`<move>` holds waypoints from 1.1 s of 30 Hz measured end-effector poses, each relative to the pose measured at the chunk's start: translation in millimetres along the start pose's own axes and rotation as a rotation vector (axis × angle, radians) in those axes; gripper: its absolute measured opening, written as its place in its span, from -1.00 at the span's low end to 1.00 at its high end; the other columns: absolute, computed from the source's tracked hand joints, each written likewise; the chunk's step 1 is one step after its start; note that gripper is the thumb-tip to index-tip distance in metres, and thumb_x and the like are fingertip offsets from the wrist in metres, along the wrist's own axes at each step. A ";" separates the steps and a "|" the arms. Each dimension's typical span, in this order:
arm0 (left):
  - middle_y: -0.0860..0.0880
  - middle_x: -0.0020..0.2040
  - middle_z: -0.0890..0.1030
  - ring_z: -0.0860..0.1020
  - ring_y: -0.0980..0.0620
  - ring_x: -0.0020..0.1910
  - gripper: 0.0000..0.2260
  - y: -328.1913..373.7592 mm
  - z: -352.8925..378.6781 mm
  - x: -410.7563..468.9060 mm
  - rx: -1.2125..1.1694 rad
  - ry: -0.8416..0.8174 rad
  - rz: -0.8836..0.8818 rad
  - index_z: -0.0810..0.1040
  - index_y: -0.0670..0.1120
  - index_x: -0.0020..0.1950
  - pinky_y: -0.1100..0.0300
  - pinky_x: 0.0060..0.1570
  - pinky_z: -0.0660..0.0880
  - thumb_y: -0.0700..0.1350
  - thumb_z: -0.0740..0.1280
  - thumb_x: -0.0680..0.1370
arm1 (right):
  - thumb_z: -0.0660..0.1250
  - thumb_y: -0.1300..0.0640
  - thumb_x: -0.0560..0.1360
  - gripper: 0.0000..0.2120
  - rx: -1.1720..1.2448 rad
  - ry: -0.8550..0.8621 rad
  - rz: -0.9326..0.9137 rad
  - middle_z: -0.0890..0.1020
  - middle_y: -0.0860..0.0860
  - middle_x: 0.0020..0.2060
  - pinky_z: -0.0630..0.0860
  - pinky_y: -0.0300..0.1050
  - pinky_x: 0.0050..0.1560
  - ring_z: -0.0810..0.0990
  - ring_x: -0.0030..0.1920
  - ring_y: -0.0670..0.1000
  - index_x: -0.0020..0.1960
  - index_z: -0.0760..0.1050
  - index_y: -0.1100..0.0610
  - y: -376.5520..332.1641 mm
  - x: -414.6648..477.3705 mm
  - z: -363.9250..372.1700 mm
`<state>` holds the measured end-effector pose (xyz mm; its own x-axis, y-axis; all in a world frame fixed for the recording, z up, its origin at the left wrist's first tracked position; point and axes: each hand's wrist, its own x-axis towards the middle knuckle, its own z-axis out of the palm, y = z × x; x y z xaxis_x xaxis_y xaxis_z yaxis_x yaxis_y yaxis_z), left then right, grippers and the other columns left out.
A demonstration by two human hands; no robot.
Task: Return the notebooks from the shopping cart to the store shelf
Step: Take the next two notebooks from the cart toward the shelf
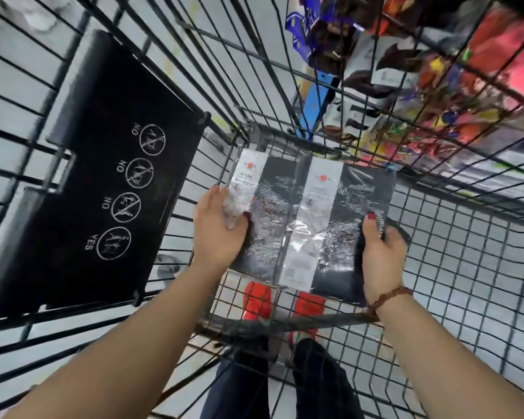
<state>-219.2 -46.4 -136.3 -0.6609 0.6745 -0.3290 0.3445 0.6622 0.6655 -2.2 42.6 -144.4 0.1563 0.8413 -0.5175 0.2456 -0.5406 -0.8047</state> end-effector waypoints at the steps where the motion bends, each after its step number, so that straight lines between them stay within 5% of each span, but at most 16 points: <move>1: -0.16 0.38 0.39 0.36 -0.12 0.37 -0.53 0.3 2.6 -1.4 0.052 0.005 -0.002 0.39 -0.21 0.36 0.01 0.41 0.25 -0.17 0.34 0.46 | 0.30 0.03 0.54 -0.84 0.026 0.038 0.002 0.57 -0.03 -0.23 0.48 -0.29 -0.17 0.55 -0.19 -0.02 -0.20 0.47 0.03 0.6 2.1 -7.1; 5: -0.16 0.41 0.39 0.31 -0.13 0.41 -0.54 0.9 13.7 -10.8 0.130 0.061 0.033 0.40 -0.18 0.38 0.26 0.36 0.10 -0.20 0.32 0.48 | 0.34 -0.13 0.44 -0.75 0.025 0.125 -0.010 0.57 -0.03 -0.26 0.51 -0.13 -0.09 0.54 -0.17 0.01 -0.28 0.47 0.03 10.5 16.1 -32.0; 7: -0.16 0.42 0.39 0.30 -0.14 0.41 -0.48 -0.8 19.8 -15.4 0.158 0.043 0.022 0.35 -0.18 0.42 0.21 0.39 0.10 -0.13 0.36 0.48 | 0.32 -0.22 0.36 -0.67 -0.007 0.150 0.005 0.55 0.00 -0.29 0.53 0.03 -0.08 0.53 -0.20 0.06 -0.32 0.45 0.04 12.9 19.8 -40.1; 10: -0.18 0.36 0.44 0.37 -0.19 0.35 -0.35 0.0 24.2 -15.9 0.157 0.033 0.004 0.33 -0.19 0.42 -0.07 0.37 0.28 0.02 0.44 0.41 | 0.31 -0.15 0.40 -0.65 0.003 0.129 -0.009 0.39 0.01 -0.37 0.37 -0.04 -0.18 0.37 -0.28 0.03 -0.37 0.30 0.04 14.5 19.5 -44.2; 15: -0.16 0.23 0.46 0.34 -0.18 0.28 -0.22 9.3 17.8 -5.6 0.171 0.043 -0.111 0.37 -0.17 0.35 0.07 0.27 0.27 0.09 0.57 0.24 | 0.32 -0.03 0.50 -0.67 -0.002 0.089 -0.015 0.41 0.01 -0.36 0.37 -0.07 -0.12 0.40 -0.27 0.01 -0.36 0.31 0.05 17.9 14.0 -37.3; 19: 0.01 -0.21 0.65 0.62 -0.06 -0.15 -0.56 8.6 17.2 4.0 0.091 -0.002 -0.136 0.56 0.00 -0.12 0.05 -0.06 0.55 0.25 0.52 0.17 | 0.32 -0.08 0.46 -0.73 0.032 0.084 0.002 0.49 0.02 -0.30 0.48 0.08 -0.02 0.47 -0.19 0.05 -0.33 0.41 0.03 21.8 12.1 -36.2; 23: 0.07 -0.28 0.64 0.60 0.19 -0.41 -0.81 7.6 17.1 3.5 -0.079 -0.096 -0.200 0.53 0.07 -0.25 0.36 -0.43 0.49 -0.07 0.54 0.34 | 0.32 -0.11 0.46 -0.78 0.058 0.043 0.026 0.58 0.03 -0.19 0.52 0.04 0.06 0.55 -0.12 0.04 -0.23 0.52 0.03 25.0 12.8 -48.4; 26: 0.07 -0.20 0.62 0.61 0.05 -0.23 -0.79 10.9 14.8 -4.2 -0.178 -0.139 -0.259 0.47 0.08 -0.17 0.23 -0.27 0.52 -0.11 0.50 0.40 | 0.29 0.00 0.54 -0.85 0.072 0.044 0.025 0.60 -0.03 -0.17 0.49 -0.10 0.01 0.55 -0.12 -0.02 -0.16 0.54 0.03 23.7 11.0 -54.4; 30: -0.08 0.00 0.61 0.61 -0.05 -0.08 -0.58 7.1 9.7 -10.2 -0.326 -0.231 -0.328 0.48 -0.03 0.19 0.07 -0.10 0.56 -0.05 0.50 0.39 | 0.29 -0.02 0.53 -0.80 0.009 0.064 0.025 0.57 -0.02 -0.24 0.48 -0.11 -0.02 0.53 -0.17 -0.01 -0.23 0.50 0.04 23.4 10.6 -61.9; 33: -0.21 0.08 0.62 0.60 -0.08 0.02 -0.68 1.8 3.9 -12.6 -0.322 -0.276 -0.383 0.57 -0.08 0.06 -0.12 0.18 0.49 0.05 0.47 0.41 | 0.29 -0.05 0.53 -0.74 -0.043 0.091 0.016 0.53 0.00 -0.30 0.46 -0.07 -0.04 0.50 -0.21 0.03 -0.27 0.45 0.07 20.7 9.7 -68.8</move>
<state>-207.7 -52.4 -133.5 -0.4850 0.4948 -0.7211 -0.1346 0.7725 0.6206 70.3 39.7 -146.1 0.2465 0.8304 -0.4997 0.2832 -0.5548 -0.7823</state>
